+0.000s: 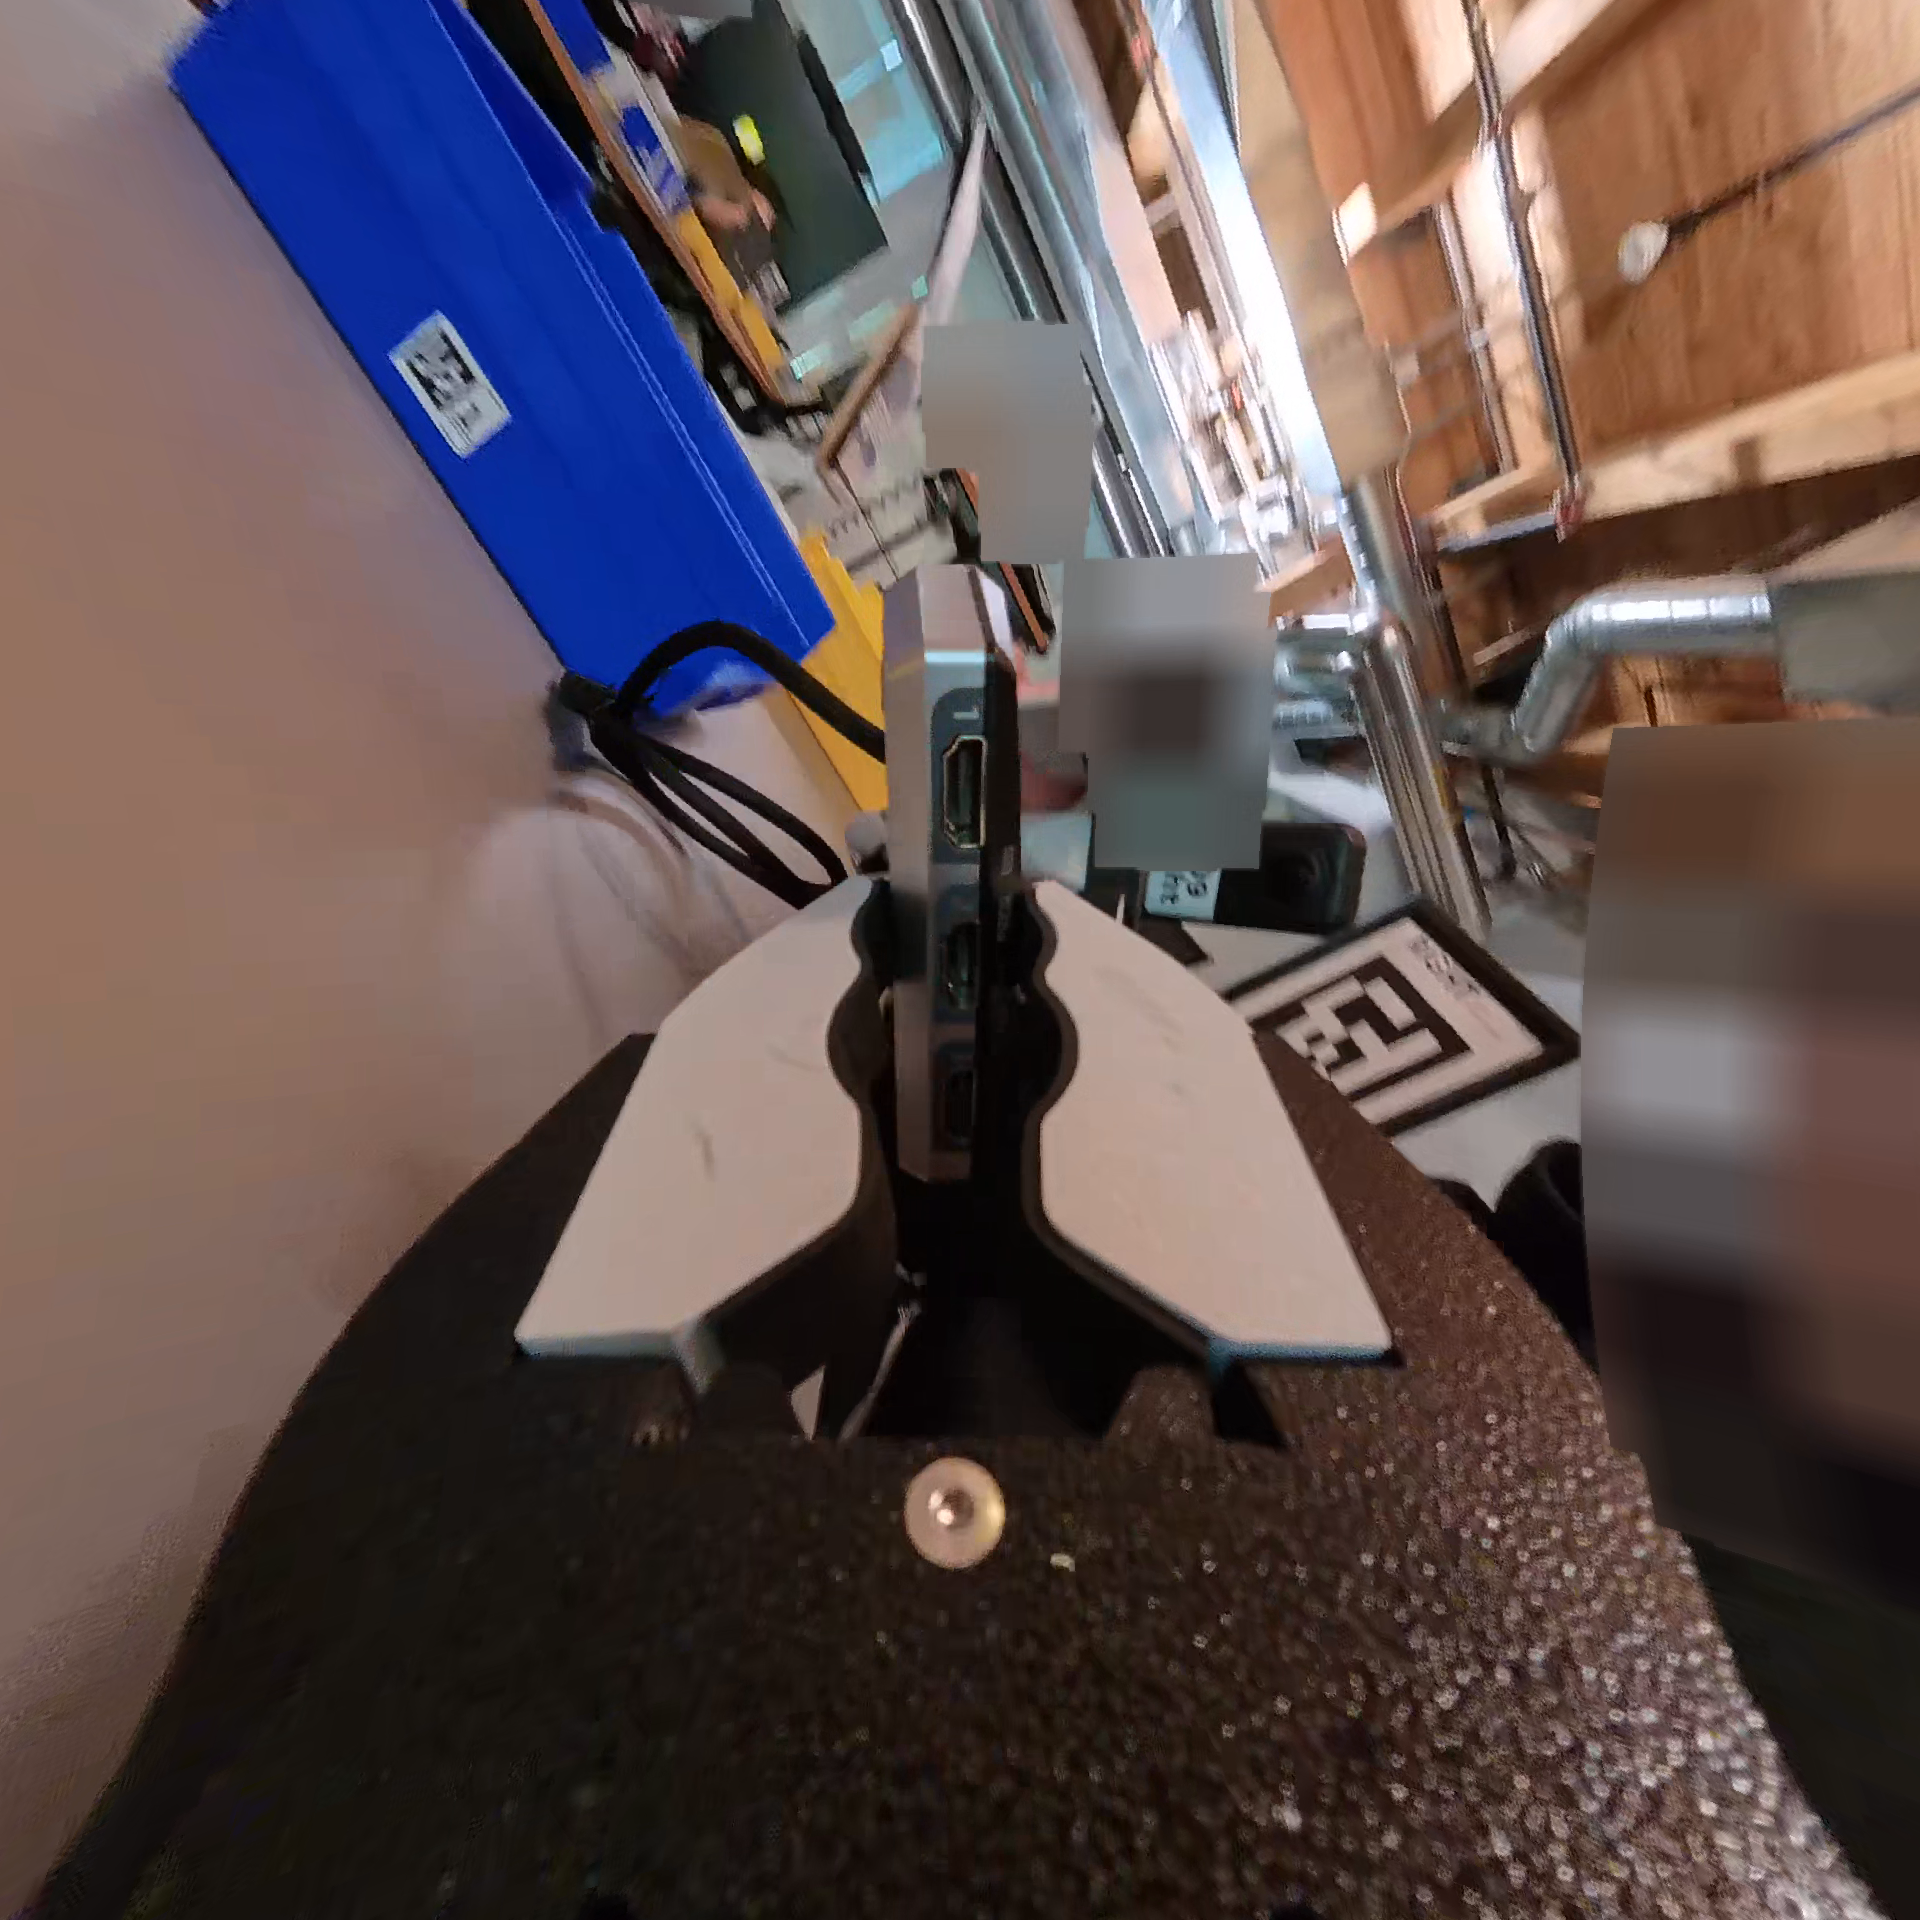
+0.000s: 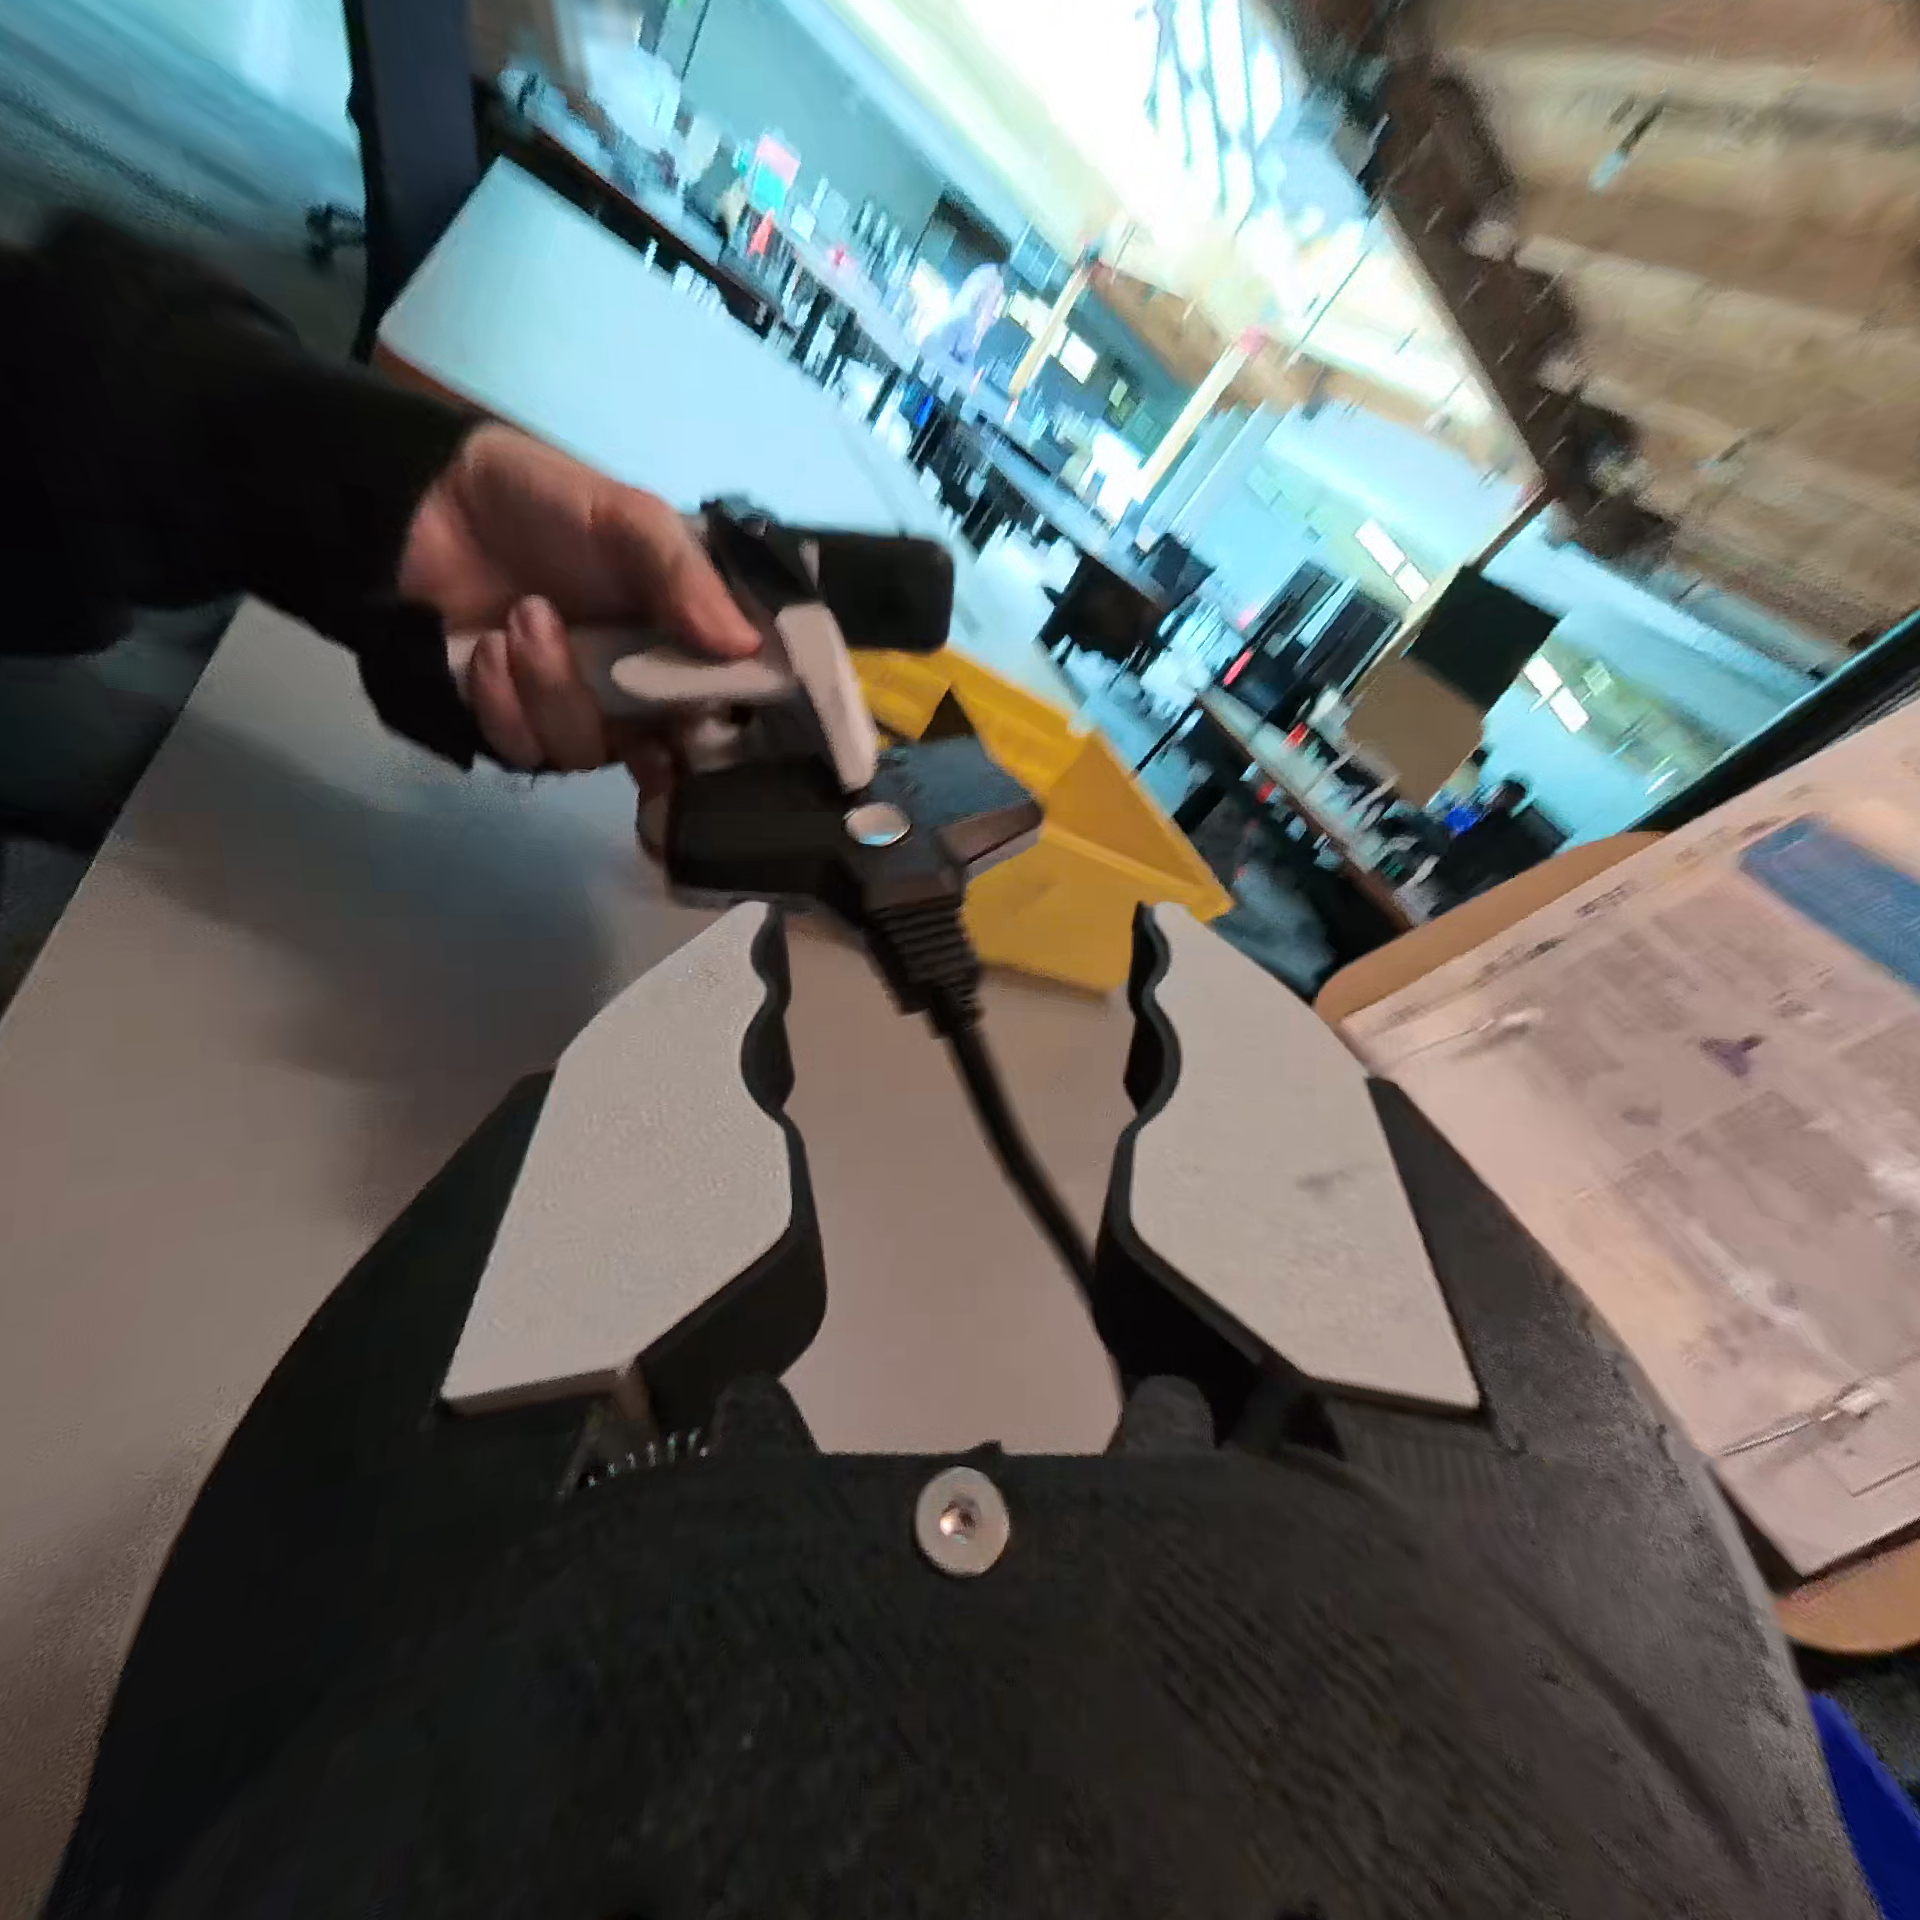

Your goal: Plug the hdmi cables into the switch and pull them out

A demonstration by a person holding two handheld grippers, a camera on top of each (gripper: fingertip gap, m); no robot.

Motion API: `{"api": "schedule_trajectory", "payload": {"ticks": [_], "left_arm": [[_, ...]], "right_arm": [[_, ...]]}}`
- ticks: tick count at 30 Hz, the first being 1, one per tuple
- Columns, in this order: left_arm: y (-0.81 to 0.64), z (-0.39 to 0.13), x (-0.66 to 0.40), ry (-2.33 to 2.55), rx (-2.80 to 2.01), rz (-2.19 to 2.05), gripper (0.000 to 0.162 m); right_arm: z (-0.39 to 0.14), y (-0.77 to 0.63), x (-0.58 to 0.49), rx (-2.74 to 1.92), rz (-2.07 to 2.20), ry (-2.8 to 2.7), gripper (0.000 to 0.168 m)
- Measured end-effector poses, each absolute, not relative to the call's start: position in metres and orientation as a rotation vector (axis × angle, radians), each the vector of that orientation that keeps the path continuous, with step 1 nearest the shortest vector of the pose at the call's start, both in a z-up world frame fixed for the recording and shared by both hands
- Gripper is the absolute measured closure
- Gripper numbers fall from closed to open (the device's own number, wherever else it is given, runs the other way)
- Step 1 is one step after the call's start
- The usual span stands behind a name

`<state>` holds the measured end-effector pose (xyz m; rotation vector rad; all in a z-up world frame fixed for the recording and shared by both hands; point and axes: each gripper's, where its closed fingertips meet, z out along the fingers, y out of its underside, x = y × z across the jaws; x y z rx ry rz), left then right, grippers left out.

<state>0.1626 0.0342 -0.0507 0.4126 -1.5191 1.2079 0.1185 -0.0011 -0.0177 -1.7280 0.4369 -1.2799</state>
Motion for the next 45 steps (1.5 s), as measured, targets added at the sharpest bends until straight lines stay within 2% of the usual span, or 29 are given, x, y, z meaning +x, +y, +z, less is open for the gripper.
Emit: {"api": "schedule_trajectory", "payload": {"ticks": [2,5,7,10,27,30,32,36,39,42,45], "left_arm": [[0.037,-0.045,0.157,-1.500,0.349,1.152,0.140],[0.033,-0.043,0.144,-1.511,0.290,1.096,0.140],[0.028,-0.043,0.135,-1.512,0.270,1.058,0.140],[0.021,-0.043,0.133,-1.501,0.272,1.047,0.140],[-0.015,-0.049,0.131,-1.538,0.274,0.975,0.139],[-0.031,-0.045,0.138,-1.527,0.308,1.089,0.140],[-0.038,-0.040,0.145,-1.628,0.277,1.252,0.132],[-0.034,-0.026,0.159,-2.061,-0.124,1.759,0.120],[-0.019,-0.011,0.167,-2.309,-0.481,2.070,0.096],[-0.007,-0.012,0.173,-2.564,-0.838,2.187,0.094],[-0.002,-0.024,0.170,-2.711,-1.299,2.234,0.107]], "right_arm": [[-0.007,0.000,0.115,-1.664,-1.303,0.390,0.113],[-0.035,0.008,0.114,-1.749,-1.105,0.356,0.118],[-0.041,0.007,0.119,-1.725,-1.117,0.324,0.121],[-0.044,0.004,0.123,-1.660,-1.111,0.302,0.136],[-0.054,-0.035,0.114,-1.495,-0.994,0.342,0.146],[-0.053,-0.046,0.118,-1.473,-0.991,0.454,0.146],[-0.050,-0.051,0.121,-1.379,-0.893,0.546,0.146],[-0.046,-0.063,0.123,-1.246,-0.746,0.637,0.146],[-0.047,-0.064,0.123,-1.217,-0.666,0.648,0.146],[-0.054,-0.059,0.126,-1.249,-0.618,0.666,0.146],[-0.059,-0.050,0.126,-1.286,-0.590,0.657,0.146]]}}
